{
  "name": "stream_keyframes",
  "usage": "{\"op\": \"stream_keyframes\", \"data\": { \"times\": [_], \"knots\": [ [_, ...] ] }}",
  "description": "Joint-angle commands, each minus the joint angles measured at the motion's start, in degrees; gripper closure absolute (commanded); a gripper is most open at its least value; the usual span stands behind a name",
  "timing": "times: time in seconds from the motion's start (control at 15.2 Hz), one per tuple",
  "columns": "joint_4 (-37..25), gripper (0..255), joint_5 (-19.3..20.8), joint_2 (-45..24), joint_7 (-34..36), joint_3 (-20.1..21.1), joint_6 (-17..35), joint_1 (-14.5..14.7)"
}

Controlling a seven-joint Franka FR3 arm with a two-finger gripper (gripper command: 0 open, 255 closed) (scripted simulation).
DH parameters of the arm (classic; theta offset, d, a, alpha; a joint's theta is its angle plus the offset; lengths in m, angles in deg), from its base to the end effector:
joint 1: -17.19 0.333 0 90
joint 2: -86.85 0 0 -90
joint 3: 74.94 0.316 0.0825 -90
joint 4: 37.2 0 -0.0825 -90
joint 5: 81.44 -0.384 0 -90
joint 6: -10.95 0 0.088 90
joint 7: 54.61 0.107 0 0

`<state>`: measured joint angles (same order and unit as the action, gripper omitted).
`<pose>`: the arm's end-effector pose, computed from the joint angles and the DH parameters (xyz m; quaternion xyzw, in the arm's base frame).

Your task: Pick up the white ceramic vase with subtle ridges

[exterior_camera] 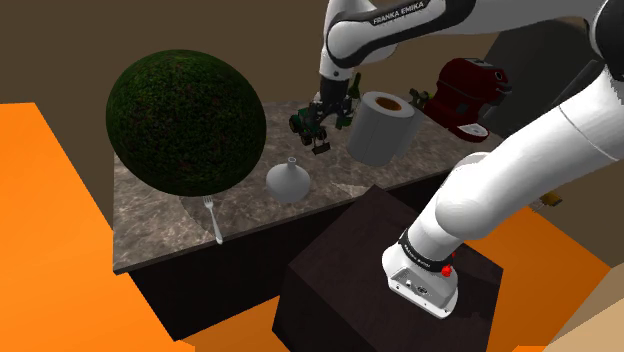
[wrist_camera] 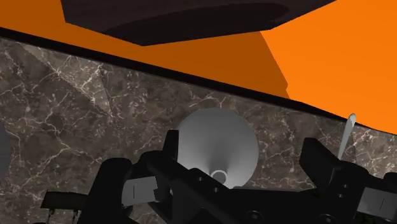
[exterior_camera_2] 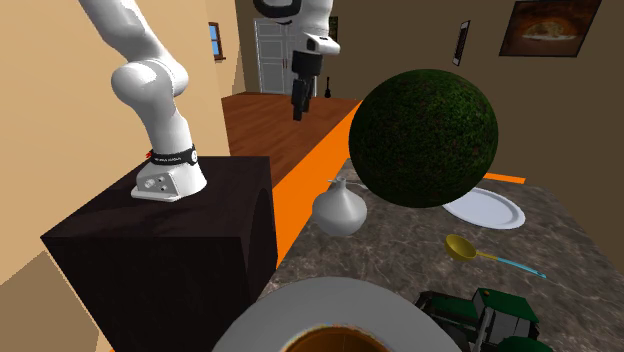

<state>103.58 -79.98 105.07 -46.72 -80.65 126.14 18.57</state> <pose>0.4200 -0.0334 0.4037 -0.9932 0.0966 0.0650 0.0022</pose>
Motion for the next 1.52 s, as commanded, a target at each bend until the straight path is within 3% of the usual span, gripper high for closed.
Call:
{"op": "stream_keyframes", "data": {
  "times": [0.0, 0.46, 0.92, 1.45],
  "knots": [
    [-0.8, 0, -0.3, -4.4, -0.4, -0.5, 3.7, -0.1],
    [-6.6, 0, -3.0, -20.3, -1.3, -0.9, 13.7, 0.2],
    [-16.0, 0, -6.3, -36.5, -2.5, -0.3, 20.2, -0.4],
    [-16.3, 0, -7.2, -41.6, -3.3, 0.2, 25.0, -0.8]
  ]
}}
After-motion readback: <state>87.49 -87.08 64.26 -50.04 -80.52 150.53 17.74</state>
